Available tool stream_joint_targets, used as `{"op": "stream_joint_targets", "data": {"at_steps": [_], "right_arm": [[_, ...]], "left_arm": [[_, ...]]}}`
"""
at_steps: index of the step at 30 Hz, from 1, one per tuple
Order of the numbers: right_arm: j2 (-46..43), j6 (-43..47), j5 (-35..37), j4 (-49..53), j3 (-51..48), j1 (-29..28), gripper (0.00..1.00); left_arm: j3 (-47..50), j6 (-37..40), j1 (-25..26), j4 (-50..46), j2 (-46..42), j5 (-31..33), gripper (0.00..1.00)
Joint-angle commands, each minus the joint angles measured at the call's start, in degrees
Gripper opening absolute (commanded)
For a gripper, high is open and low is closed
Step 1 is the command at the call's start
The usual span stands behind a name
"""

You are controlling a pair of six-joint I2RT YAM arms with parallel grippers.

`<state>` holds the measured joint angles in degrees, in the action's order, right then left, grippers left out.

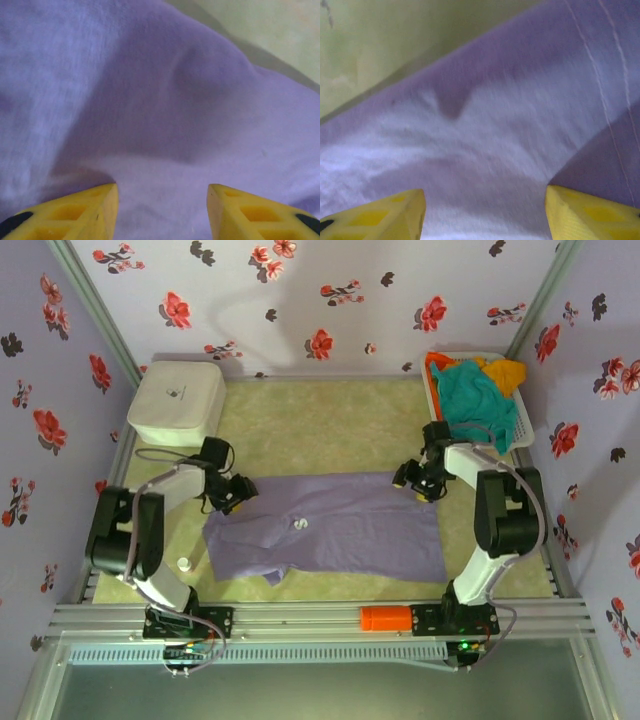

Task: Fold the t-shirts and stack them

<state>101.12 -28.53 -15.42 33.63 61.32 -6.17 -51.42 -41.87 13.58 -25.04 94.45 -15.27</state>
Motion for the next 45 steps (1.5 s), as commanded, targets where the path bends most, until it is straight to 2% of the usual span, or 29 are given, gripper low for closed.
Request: {"op": "stream_joint_targets", "data": {"at_steps": [1, 9, 15, 19, 27, 33, 38, 42, 45], "right_arm": [[3.5, 0.0, 0.7, -1.9, 4.5, -0.4, 0.64], [13.2, 1.0, 3.2, -0.8, 14.8, -0.3, 0.62], [13.9, 1.0, 3.0, -0.5, 17.9, -0.4, 0.62], [6.7, 1.9, 1.5, -3.7, 14.5, -1.1, 0.63], [-12.6, 1.4, 1.0, 0.1, 6.9, -3.2, 0.75], [-28.5, -2.2, 0.5, 3.5, -4.4, -3.9, 0.76], [-38.7, -2.6, 3.3, 7.9, -12.6, -4.3, 0.78], [-42.5, -3.4, 4.9, 8.4, -18.5, -4.3, 0.78], [-43.3, -4.4, 4.5, 8.0, -21.5, -4.3, 0.77]], "left_arm": [[-5.0, 1.8, 0.1, 0.8, 4.6, 0.3, 0.49], [-17.6, 4.1, -0.1, -3.7, 16.3, 1.1, 0.47], [-20.3, 5.2, -0.2, -5.1, 15.6, 3.0, 0.46], [-17.4, 5.5, -0.1, -3.2, 6.9, 3.8, 0.48], [-7.4, 4.4, 1.7, -7.8, -15.1, 5.4, 0.51], [6.7, -3.3, 3.1, -14.6, -32.7, 5.9, 0.5], [16.5, -11.6, 6.5, -19.7, -47.0, 8.9, 0.49], [22.6, -17.1, 10.0, -19.7, -52.6, 12.9, 0.5], [26.0, -19.0, 10.8, -18.5, -53.9, 15.0, 0.55]]}}
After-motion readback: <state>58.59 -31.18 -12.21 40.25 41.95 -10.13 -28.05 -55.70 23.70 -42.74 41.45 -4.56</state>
